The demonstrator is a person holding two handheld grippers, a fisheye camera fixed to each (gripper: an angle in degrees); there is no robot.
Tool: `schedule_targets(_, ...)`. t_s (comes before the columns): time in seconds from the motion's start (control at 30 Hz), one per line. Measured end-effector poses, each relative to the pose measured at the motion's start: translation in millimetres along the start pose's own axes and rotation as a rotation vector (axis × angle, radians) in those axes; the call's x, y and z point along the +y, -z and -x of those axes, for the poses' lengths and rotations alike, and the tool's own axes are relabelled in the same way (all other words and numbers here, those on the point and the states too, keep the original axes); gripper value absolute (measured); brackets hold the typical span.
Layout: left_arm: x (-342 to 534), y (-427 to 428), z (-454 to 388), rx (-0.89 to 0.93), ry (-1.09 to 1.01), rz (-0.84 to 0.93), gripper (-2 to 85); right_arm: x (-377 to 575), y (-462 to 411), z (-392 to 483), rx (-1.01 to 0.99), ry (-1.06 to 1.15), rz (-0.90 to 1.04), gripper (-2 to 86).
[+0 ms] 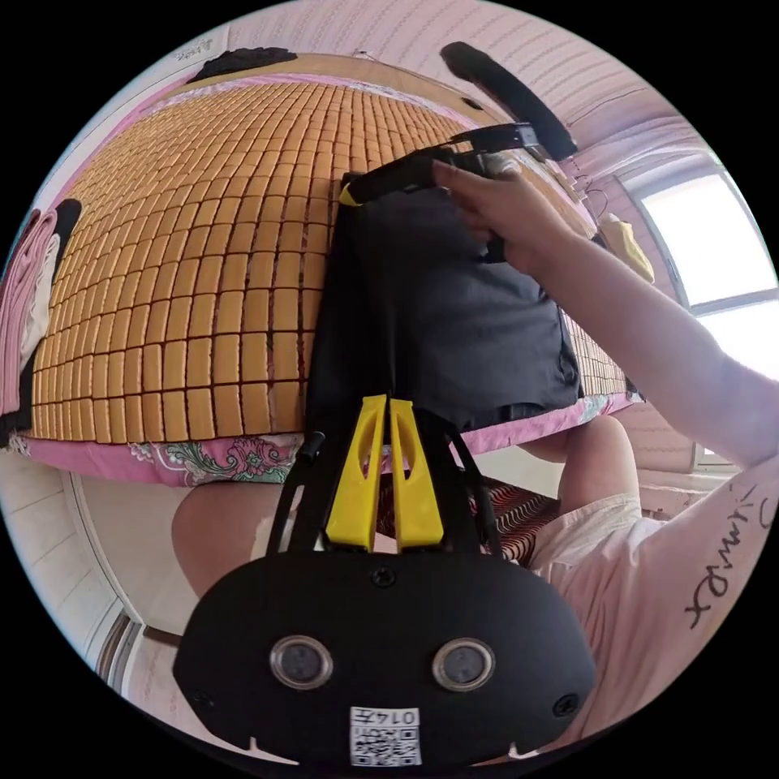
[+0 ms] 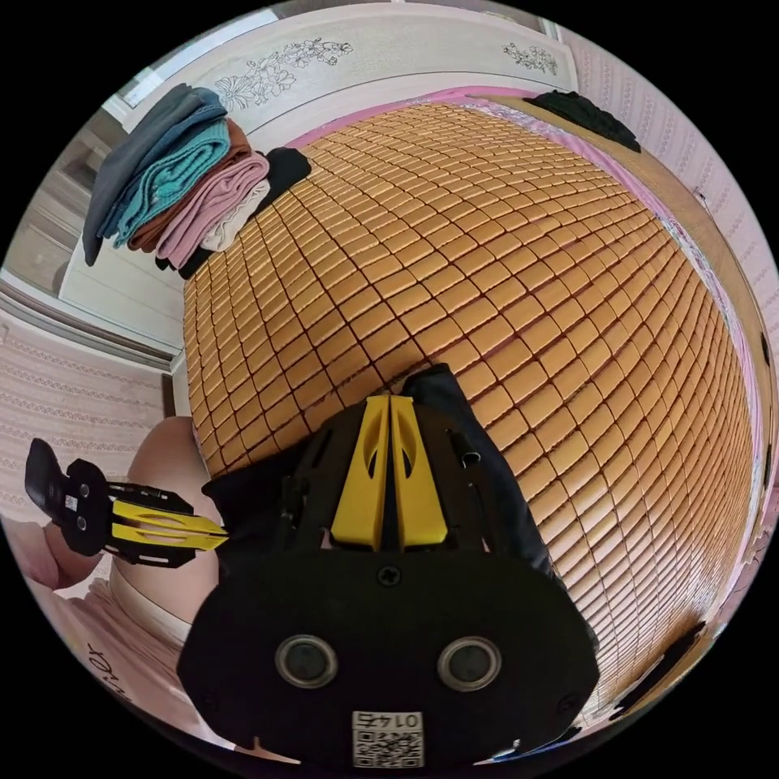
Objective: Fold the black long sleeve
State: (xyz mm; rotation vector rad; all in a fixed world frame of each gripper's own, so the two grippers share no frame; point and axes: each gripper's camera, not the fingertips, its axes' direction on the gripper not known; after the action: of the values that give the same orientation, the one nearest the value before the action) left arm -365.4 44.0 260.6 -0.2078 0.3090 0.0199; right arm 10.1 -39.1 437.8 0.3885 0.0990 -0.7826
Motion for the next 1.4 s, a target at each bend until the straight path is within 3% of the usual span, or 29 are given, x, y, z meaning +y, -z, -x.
schedule_targets(0.13, -3.7, -3.5, -5.7, -0.017, 0.023, -0.002, 0.1, 13.5, 32.7, 0.1, -0.005, 0.003, -0.117, -0.7)
schedule_targets(0.27, 6.9, 11.0, -27.3, -0.235, -0.038, -0.058, -0.5, 58.0, 83.9, -19.1, 0.074, -0.002, -0.174, -0.6)
schedule_targets(0.33, 7.6, 13.8, -45.5, -0.223, -0.130, -0.113, -0.8, 79.0, 92.9, -36.9, 0.085, -0.005, -0.073, -0.5)
schedule_targets(0.5, -15.1, -23.8, -110.7, 0.025, -0.377, -0.145, -1.0, 63.3, 61.6, -26.4, 0.084, 0.091, 0.135, -0.4)
schedule_targets(0.57, -26.2, -58.6, -133.5, -0.008, -0.432, -0.087, -1.0, 53.2, 41.2, -21.3, 0.198, 0.119, 0.217, -0.4)
schedule_targets(0.63, -30.6, -87.4, -142.0, -0.045, -0.457, 0.027, -1.0, 45.7, 36.3, -26.8, 0.186, 0.104, 0.236, -0.5)
schedule_targets(0.73, -27.7, -93.3, -146.8, -0.026, -0.469, 0.014, -1.0, 33.9, 49.3, -37.4, 0.098, 0.096, 0.300, -0.5)
schedule_targets(0.9, -20.9, -100.2, -154.8, -0.025, -0.501, 0.032, -0.8, 33.4, 33.1, -55.6, 0.126, 0.075, 0.316, -0.5)
schedule_targets(0.97, -21.8, -102.9, -159.9, -0.042, -0.523, 0.039, -0.4, 39.3, 39.1, -60.6, 0.089, 0.068, 0.288, -0.4)
schedule_targets(1.03, -20.7, -100.4, -165.4, -0.059, -0.543, 0.016, 0.8, 63.9, 63.7, -69.8, 0.025, 0.014, 0.141, -0.3)
schedule_targets(1.2, -5.2, -84.6, -203.8, -0.037, -0.751, -0.172, 9.5, 171.0, 116.5, -96.2, -0.003, -0.208, -0.144, 0.5)
schedule_targets(1.33, -7.3, -111.6, -240.7, -0.006, -0.784, -0.163, 15.4, 256.8, 112.4, -119.2, 0.116, -0.442, -0.141, 5.3)
schedule_targets(1.4, -8.0, -127.8, -256.0, -0.024, -0.824, -0.110, 16.4, 281.2, 105.3, -128.7, 0.066, -0.499, -0.140, 10.3)
